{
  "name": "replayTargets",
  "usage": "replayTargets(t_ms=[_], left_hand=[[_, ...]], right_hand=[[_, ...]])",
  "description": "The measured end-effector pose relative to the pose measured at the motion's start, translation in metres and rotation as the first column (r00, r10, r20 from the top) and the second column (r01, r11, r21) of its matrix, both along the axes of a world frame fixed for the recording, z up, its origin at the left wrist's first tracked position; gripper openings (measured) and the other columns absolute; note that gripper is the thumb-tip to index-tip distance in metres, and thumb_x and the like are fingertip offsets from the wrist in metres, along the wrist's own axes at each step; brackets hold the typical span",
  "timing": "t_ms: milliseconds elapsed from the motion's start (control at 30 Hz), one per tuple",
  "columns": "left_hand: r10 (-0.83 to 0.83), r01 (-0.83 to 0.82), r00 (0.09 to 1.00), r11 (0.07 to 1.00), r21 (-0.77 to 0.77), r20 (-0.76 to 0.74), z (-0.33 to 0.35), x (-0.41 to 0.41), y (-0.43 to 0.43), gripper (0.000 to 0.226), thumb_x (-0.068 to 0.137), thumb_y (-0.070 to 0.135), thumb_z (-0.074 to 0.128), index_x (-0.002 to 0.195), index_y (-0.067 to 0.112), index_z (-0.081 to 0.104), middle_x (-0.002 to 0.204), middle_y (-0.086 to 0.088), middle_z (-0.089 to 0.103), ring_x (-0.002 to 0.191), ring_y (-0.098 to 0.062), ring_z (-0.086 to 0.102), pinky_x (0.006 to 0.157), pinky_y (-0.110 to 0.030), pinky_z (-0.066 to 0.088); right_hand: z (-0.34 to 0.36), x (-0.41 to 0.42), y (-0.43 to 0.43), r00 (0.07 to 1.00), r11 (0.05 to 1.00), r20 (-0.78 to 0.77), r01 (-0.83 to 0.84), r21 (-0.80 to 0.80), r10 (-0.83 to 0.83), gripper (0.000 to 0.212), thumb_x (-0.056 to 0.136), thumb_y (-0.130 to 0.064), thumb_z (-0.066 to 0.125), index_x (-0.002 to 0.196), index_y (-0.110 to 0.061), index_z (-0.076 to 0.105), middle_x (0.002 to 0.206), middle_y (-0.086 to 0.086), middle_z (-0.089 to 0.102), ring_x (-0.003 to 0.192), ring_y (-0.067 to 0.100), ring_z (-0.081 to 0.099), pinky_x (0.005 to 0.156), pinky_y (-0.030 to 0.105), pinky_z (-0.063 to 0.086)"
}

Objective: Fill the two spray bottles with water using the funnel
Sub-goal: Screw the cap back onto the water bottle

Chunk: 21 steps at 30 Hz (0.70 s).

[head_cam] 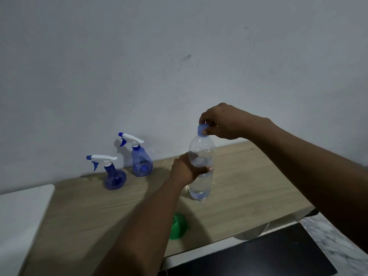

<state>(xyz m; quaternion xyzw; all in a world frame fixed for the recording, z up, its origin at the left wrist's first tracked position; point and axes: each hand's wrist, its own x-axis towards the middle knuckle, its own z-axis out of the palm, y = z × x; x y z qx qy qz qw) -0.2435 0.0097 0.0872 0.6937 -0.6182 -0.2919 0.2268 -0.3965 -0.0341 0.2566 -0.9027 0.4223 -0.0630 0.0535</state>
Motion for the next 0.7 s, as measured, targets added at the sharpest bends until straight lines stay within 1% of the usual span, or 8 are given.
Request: replayTargets(t_ms=[100,200,300,433,500,567,633,700], left_hand=[[-0.032,0.032,0.999,0.999,0.03,-0.015,-0.001,0.001,-0.003,0.074,0.073,0.07,0.077,0.131,0.027,0.06,0.129,-0.002,0.069,0.115,-0.025,0.063,0.093,-0.032,0.048],[-0.058,0.058,0.998,0.998,0.032,-0.018,0.0,0.004,-0.005,0.075,0.076,0.067,0.076,0.136,0.025,0.058,0.136,-0.004,0.066,0.121,-0.027,0.061,0.1,-0.035,0.046],[-0.084,0.085,0.996,0.995,0.054,-0.011,-0.003,0.005,-0.007,0.076,0.076,0.068,0.076,0.135,0.024,0.058,0.135,-0.004,0.067,0.119,-0.027,0.062,0.096,-0.032,0.044],[-0.079,0.079,0.997,0.996,0.039,-0.011,-0.012,0.003,-0.011,0.077,0.07,0.076,0.075,0.128,0.028,0.059,0.125,-0.002,0.07,0.099,-0.021,0.06,0.087,-0.03,0.045],[-0.068,0.069,0.997,0.997,0.036,-0.021,-0.015,0.004,-0.012,0.079,0.069,0.076,0.075,0.13,0.028,0.058,0.124,0.0,0.07,0.105,-0.024,0.062,0.087,-0.03,0.043],[-0.057,0.057,0.998,0.998,0.029,-0.015,-0.019,0.005,-0.015,0.085,0.062,0.084,0.072,0.128,0.032,0.059,0.123,0.001,0.07,0.109,-0.025,0.065,0.086,-0.03,0.043],[-0.057,0.057,0.998,0.998,0.04,0.006,-0.022,0.003,-0.018,0.086,0.055,0.091,0.066,0.121,0.037,0.059,0.112,0.004,0.071,0.098,-0.02,0.063,0.082,-0.029,0.044],[-0.061,0.059,0.998,0.997,0.051,0.031,-0.023,0.0,-0.02,0.084,0.056,0.091,0.065,0.119,0.037,0.059,0.101,0.008,0.065,0.091,-0.017,0.058,0.081,-0.029,0.043]], right_hand=[[0.003,0.012,-0.001,0.985,0.995,-0.152,0.072,-0.071,-0.082,0.039,0.091,-0.057,0.06,0.096,-0.018,0.066,0.096,0.004,0.063,0.087,0.027,0.06,0.071,0.035,0.047],[0.004,0.02,0.002,0.969,0.991,-0.234,0.055,-0.123,-0.083,0.046,0.094,-0.058,0.052,0.094,-0.013,0.062,0.093,0.005,0.06,0.083,0.028,0.058,0.068,0.033,0.043],[-0.001,0.021,0.007,0.947,0.978,-0.304,0.043,-0.203,-0.104,0.049,0.099,-0.06,0.037,0.08,-0.017,0.05,0.079,-0.002,0.049,0.076,0.025,0.052,0.068,0.034,0.042],[-0.015,0.024,0.014,0.941,0.922,-0.239,0.143,-0.359,-0.239,0.066,0.099,-0.065,0.027,0.057,-0.015,0.038,0.061,0.0,0.04,0.062,0.023,0.046,0.059,0.029,0.035],[-0.016,0.025,0.014,0.945,0.909,-0.184,0.188,-0.371,-0.27,0.071,0.094,-0.073,0.025,0.056,-0.015,0.038,0.06,0.0,0.042,0.055,0.019,0.044,0.055,0.027,0.032],[-0.019,0.02,0.009,0.966,0.946,-0.165,0.147,-0.288,-0.2,0.07,0.092,-0.076,0.022,0.064,-0.016,0.042,0.063,0.0,0.046,0.056,0.02,0.047,0.056,0.029,0.037],[-0.022,0.013,0.004,0.981,0.978,-0.165,0.066,-0.2,-0.1,0.063,0.095,-0.072,0.024,0.072,-0.017,0.045,0.066,-0.002,0.048,0.063,0.022,0.052,0.06,0.034,0.043],[-0.024,0.012,0.005,0.977,0.961,-0.183,0.058,-0.27,-0.111,0.06,0.098,-0.065,0.028,0.066,-0.016,0.044,0.061,-0.001,0.044,0.06,0.021,0.05,0.058,0.031,0.041]])
